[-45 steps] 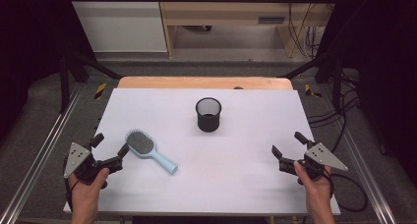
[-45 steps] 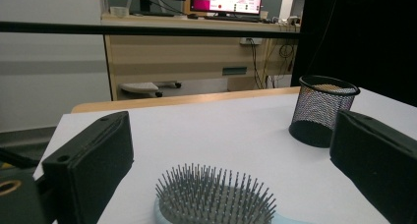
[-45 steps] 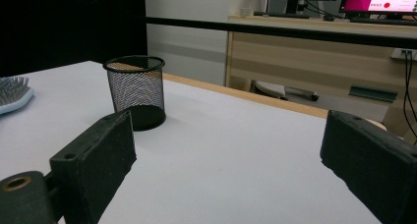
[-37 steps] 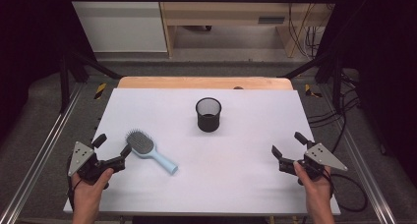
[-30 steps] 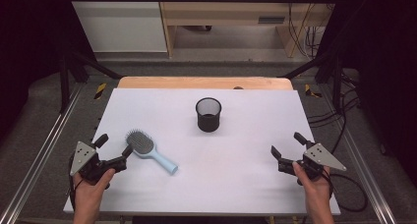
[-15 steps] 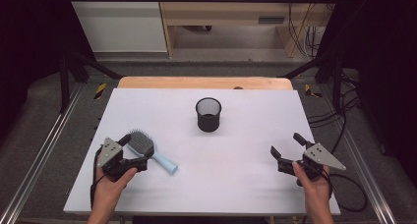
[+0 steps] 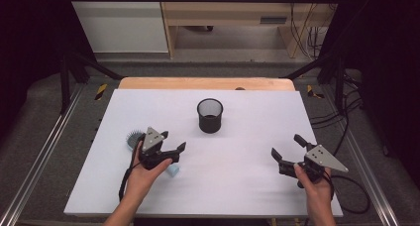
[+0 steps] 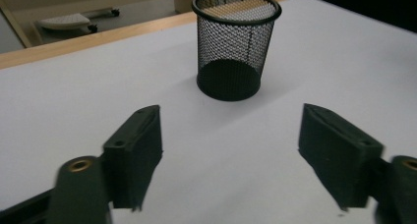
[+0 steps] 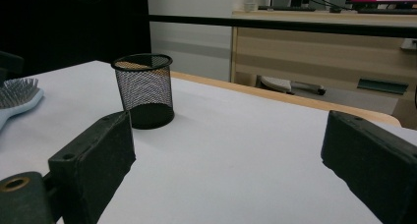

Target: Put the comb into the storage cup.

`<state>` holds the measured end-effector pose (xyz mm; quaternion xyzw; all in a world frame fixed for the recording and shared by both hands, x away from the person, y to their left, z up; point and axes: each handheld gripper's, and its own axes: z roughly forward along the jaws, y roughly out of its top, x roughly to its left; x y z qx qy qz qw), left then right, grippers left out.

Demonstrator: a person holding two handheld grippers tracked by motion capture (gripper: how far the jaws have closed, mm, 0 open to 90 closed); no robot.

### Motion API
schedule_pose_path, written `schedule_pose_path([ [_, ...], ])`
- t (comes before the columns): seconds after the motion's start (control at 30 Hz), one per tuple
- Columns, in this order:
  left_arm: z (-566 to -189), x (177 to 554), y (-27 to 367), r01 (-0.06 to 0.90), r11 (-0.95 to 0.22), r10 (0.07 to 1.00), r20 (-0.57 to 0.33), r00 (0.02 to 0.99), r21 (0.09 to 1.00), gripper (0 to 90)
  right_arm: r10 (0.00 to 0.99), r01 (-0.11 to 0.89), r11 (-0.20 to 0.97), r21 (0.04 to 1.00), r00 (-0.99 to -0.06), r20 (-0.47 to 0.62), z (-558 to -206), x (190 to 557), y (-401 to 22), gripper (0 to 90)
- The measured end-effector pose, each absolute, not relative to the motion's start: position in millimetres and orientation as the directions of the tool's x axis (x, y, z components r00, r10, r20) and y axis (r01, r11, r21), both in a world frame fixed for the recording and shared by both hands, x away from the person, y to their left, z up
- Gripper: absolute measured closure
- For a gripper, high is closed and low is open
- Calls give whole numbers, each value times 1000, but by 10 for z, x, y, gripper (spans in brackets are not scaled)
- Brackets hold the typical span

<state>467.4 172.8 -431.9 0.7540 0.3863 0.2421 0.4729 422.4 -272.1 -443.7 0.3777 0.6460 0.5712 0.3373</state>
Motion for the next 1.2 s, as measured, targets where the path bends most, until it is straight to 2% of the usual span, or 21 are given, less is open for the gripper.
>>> schedule_pose_path([
  [0.2,-4413,4740,1531,451,-339,816,19,578,826,568,869,102,61,993,-494,-3,-4432,4215,-2706,61],
  [0.3,-4453,4762,1522,494,-342,814,-10,580,799,718,867,99,69,993,-498,-10,-4429,4218,-2696,61],
  [0.47,-4497,4771,1502,536,-375,798,-31,602,757,884,867,100,70,993,-498,-11,-4427,4216,-2694,62],
  [0.67,-4536,4772,1489,556,-404,795,-22,606,726,900,868,103,70,992,-496,-9,-4430,4213,-2697,62],
  [1.2,-4671,4771,1544,642,-409,798,-87,597,648,900,868,109,65,992,-496,-3,-4438,4217,-2697,63],
])
